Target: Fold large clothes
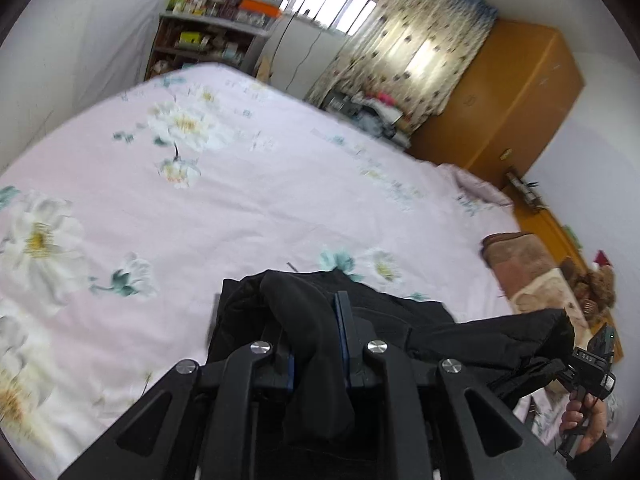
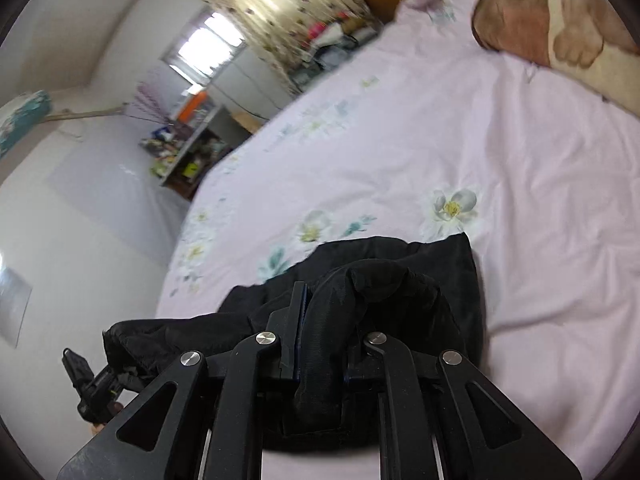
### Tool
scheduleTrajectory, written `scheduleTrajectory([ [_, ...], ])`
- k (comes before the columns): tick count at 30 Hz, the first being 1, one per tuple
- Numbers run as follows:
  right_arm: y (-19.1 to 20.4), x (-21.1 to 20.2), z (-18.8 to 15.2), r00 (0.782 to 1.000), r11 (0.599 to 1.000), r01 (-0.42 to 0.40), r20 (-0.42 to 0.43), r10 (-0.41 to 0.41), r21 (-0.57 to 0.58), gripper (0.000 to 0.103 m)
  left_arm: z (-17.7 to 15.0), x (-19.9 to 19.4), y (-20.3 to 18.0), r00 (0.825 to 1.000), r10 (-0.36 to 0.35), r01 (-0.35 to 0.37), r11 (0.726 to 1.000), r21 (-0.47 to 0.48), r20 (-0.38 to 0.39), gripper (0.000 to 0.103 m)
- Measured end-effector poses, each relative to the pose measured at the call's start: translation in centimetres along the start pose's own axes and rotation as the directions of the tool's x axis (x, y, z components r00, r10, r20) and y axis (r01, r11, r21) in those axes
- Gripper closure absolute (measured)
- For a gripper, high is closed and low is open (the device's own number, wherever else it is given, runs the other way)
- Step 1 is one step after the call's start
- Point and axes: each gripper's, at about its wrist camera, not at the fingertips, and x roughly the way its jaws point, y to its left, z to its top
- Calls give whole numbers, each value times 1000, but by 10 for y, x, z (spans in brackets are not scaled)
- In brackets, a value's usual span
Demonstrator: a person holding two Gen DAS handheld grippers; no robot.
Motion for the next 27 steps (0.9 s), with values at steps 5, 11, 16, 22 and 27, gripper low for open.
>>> scheduleTrajectory([
  [5, -36, 82, 16, 989, 993, 94, -122, -85, 74, 87, -5, 90, 22, 988, 81, -86, 996, -34, -130, 86],
  [11, -58, 120, 14, 983, 986, 113, -160, -92, 125, 84, -12, 115, 23, 986, 88, -94, 995, -36, -139, 81],
  [16, -51, 100, 16, 989, 992, 54, -142, -37, 117, 72, -5, 104, 18, 985, 67, -69, 998, -4, -159, 78],
  [22, -34, 51, 26, 996, 986, -85, -23, 89, 144, 43, 18, 77, 19, 988, -54, 38, 992, -117, -144, 48],
  [27, -5, 26, 28, 997, 999, -41, 63, 39, 33, 41, 42, 37, 14, 996, -93, 92, 984, -155, 3, 27],
])
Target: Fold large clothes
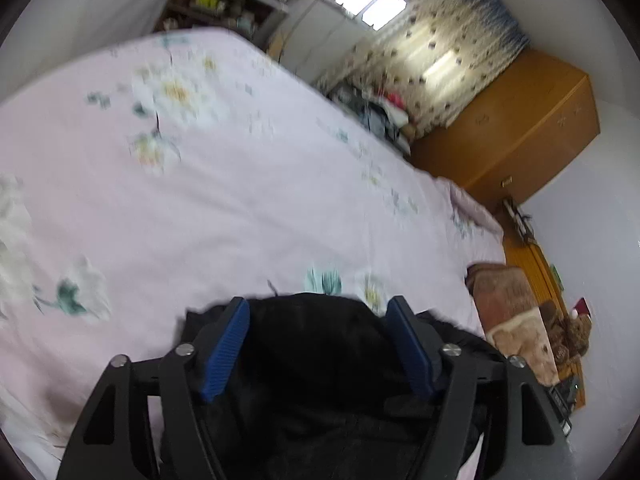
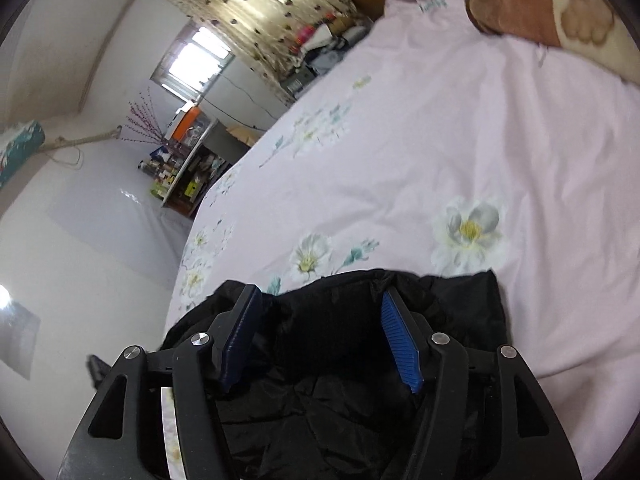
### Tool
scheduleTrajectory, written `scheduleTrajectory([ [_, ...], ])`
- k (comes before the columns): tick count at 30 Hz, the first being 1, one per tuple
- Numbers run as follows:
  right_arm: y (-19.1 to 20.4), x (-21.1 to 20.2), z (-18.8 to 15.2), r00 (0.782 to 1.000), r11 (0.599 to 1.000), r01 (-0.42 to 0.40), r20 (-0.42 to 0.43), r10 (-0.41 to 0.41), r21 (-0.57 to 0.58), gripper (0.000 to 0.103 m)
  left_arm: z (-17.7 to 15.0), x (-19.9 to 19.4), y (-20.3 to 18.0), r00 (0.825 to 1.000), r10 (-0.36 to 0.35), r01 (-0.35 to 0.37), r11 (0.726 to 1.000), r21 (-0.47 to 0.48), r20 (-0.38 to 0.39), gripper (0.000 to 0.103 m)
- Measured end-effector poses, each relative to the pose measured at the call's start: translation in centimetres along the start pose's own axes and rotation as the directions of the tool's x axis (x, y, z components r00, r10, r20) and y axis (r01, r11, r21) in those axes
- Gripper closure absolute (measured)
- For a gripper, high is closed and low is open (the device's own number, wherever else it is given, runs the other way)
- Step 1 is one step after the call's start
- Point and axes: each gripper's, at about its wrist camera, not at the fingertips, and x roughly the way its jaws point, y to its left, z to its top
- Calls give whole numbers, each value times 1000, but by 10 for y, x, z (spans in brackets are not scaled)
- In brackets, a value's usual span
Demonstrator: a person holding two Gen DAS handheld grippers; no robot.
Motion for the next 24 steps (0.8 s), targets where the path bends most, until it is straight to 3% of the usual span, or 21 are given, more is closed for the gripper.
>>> scheduleTrajectory([
  [4, 19, -18, -6, 994, 993, 48, 102, -38, -104, 41, -2, -18, -16, 998, 28, -32, 996, 79, 50, 26],
  [6, 27, -20, -15, 991, 984, 77, 123, -58, -160, 41, -17, -12, -24, 999, 38, -41, 988, 150, 20, 26],
  [8, 36, -10, -31, 993, 967, 97, 91, -77, -235, 41, -35, 4, -31, 998, 48, -40, 975, 218, -34, 26],
  [12, 45, 37, -67, 982, 896, 173, -1, -190, -410, 41, -73, 48, -50, 986, 105, -51, 932, 359, -131, 26],
  [15, 36, 73, -73, 960, 857, 247, -7, -280, -452, 41, -83, 75, -62, 978, 199, -146, 866, 478, -62, 26],
  [18, 21, 104, -63, 928, 815, 334, 16, -371, -475, 41, -74, 108, -49, 959, 283, -239, 830, 503, -13, 26],
  [21, 1, 125, -55, 908, 804, 380, 17, -419, -457, 41, -71, 125, -34, 957, 292, -258, 837, 482, 6, 24],
  [24, -11, 134, -55, 901, 798, 404, 44, -431, -447, 41, -75, 138, -21, 954, 299, -281, 843, 459, 34, 23],
])
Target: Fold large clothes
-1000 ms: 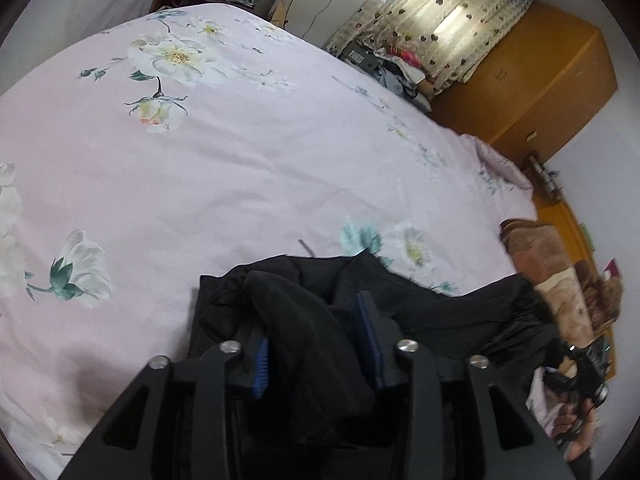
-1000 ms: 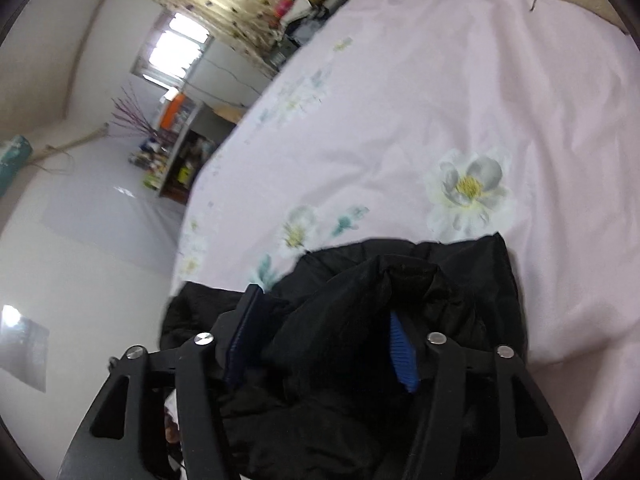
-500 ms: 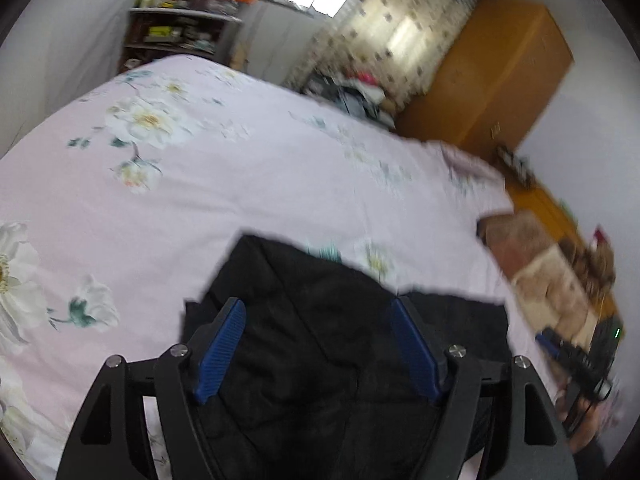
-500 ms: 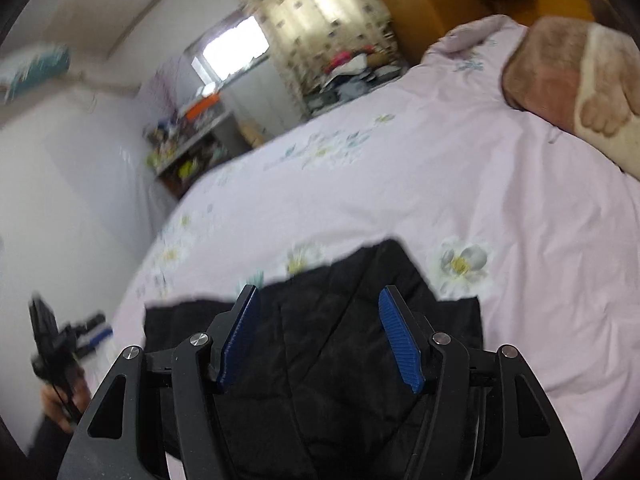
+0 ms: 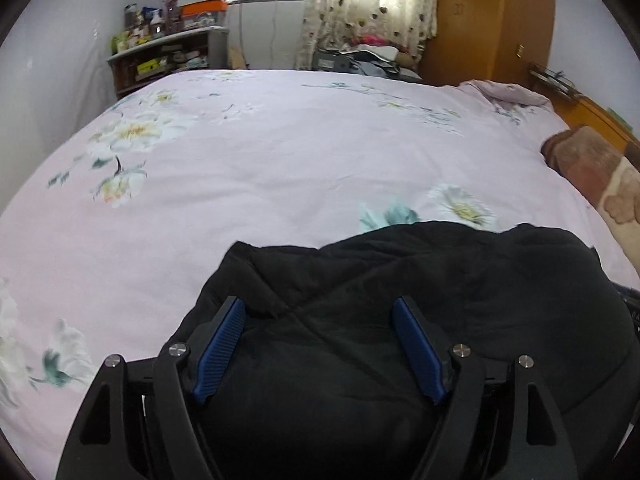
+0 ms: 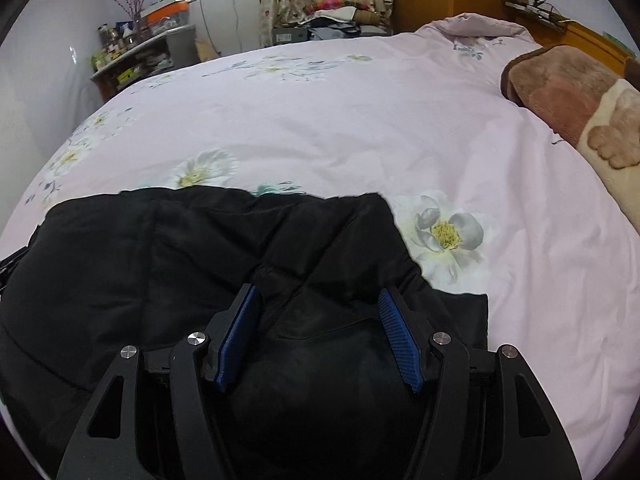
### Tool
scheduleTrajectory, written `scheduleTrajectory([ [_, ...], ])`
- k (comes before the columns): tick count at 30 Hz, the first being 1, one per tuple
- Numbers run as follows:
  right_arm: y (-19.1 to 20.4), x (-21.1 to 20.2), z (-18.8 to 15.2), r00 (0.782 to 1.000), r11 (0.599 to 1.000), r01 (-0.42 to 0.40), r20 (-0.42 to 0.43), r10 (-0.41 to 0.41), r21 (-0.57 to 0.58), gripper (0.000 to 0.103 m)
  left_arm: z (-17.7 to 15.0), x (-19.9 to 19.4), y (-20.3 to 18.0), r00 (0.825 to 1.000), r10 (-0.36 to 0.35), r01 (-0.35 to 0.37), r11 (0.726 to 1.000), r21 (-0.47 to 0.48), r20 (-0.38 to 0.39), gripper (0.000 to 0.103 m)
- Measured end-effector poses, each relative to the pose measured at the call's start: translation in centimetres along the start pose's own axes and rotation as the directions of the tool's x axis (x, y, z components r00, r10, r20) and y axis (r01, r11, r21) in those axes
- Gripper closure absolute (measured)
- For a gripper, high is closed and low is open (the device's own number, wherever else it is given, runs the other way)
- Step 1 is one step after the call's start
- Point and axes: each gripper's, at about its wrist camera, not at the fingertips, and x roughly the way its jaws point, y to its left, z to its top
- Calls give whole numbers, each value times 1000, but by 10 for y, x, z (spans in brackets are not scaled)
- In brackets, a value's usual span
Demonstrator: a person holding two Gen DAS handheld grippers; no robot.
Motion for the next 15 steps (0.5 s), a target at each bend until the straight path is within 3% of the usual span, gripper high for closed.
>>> scheduleTrajectory([
  [9, -1, 24, -4, 1000, 999, 18, 10, -19, 40, 41, -6, 18, -4, 998, 48, -47, 999, -27, 27, 23],
  [15, 2, -7, 11, 999, 998, 40, -6, -40, 48, 41, 18, -14, -4, 999, 38, -39, 999, -33, -24, 27],
])
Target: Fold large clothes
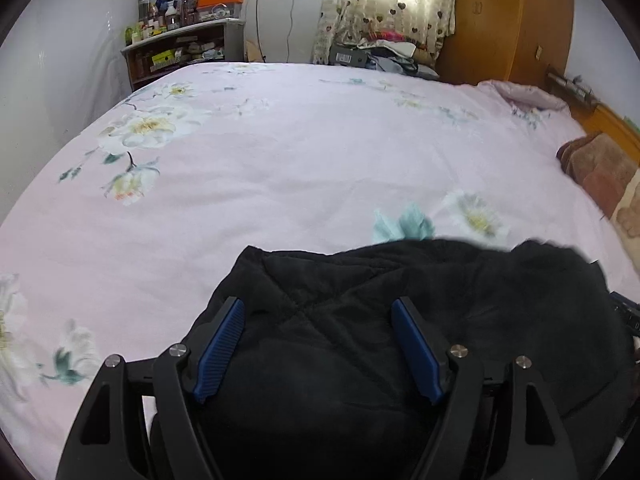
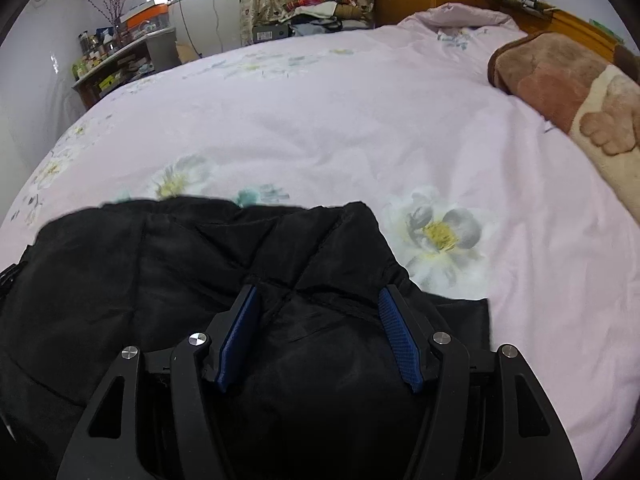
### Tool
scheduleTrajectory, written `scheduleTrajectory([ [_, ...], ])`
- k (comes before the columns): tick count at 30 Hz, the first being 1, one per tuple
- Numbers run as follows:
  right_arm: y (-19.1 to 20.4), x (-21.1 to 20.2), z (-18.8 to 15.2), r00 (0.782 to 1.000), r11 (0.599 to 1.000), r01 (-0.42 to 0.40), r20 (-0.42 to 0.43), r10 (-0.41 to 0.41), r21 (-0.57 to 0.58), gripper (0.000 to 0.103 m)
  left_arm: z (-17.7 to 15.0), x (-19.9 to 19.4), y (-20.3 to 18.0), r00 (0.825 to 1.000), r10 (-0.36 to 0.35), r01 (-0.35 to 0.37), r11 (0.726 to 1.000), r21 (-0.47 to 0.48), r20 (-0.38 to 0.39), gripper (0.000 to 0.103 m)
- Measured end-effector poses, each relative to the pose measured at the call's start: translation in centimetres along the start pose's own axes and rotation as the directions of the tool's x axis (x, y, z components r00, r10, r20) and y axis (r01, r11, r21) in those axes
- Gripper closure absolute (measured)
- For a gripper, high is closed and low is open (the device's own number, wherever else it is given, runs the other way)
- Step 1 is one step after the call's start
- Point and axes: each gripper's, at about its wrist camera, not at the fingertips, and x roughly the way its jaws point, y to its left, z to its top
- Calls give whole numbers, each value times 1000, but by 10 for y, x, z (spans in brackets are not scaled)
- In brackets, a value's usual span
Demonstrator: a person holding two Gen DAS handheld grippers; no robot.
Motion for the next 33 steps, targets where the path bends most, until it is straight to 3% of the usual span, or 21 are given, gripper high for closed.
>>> scheduleTrajectory([
  [4, 33, -40, 11, 991, 995, -93, 97, 96, -33, 41, 13, -33, -42, 988, -134, 130, 989, 64, 72, 27],
  [7, 68, -34, 13, 981, 981, -175, 69, 181, -82, 41, 12, -25, -85, 979, -195, 183, 970, 160, 64, 27],
  [9, 78, -17, 10, 988, 983, -146, 42, 151, -110, 41, 7, 1, -101, 988, -157, 152, 967, 206, 6, 26],
  [12, 65, 12, 4, 990, 988, -142, 2, 142, -52, 41, -4, 34, -96, 987, -154, 159, 974, 160, -38, 24],
  [15, 56, 25, -1, 990, 988, -141, 18, 142, -57, 41, -8, 41, -93, 986, -164, 165, 976, 141, -19, 24],
  [19, 57, 39, -6, 992, 991, -121, 26, 123, -54, 42, -13, 48, -100, 994, -113, 113, 979, 171, -8, 24],
  [23, 57, 30, 1, 992, 991, -122, 10, 123, -62, 42, -1, 40, -101, 994, -95, 103, 977, 184, -54, 26],
  [25, 55, 13, 7, 993, 991, -104, 43, 108, -89, 42, 8, 22, -91, 995, -96, 99, 977, 191, -24, 28],
  [28, 34, -1, 14, 994, 995, -57, 85, 64, -87, 42, 21, 8, -56, 998, -22, 10, 978, 208, 56, 28],
  [31, 6, 17, 13, 999, 999, 17, 47, -15, -41, 42, 19, 28, -18, 999, 51, -52, 984, 172, 11, 28],
  [33, -9, 29, 7, 999, 999, -35, 24, 35, 21, 42, 12, 41, 2, 999, 26, -23, 995, 100, -21, 28],
])
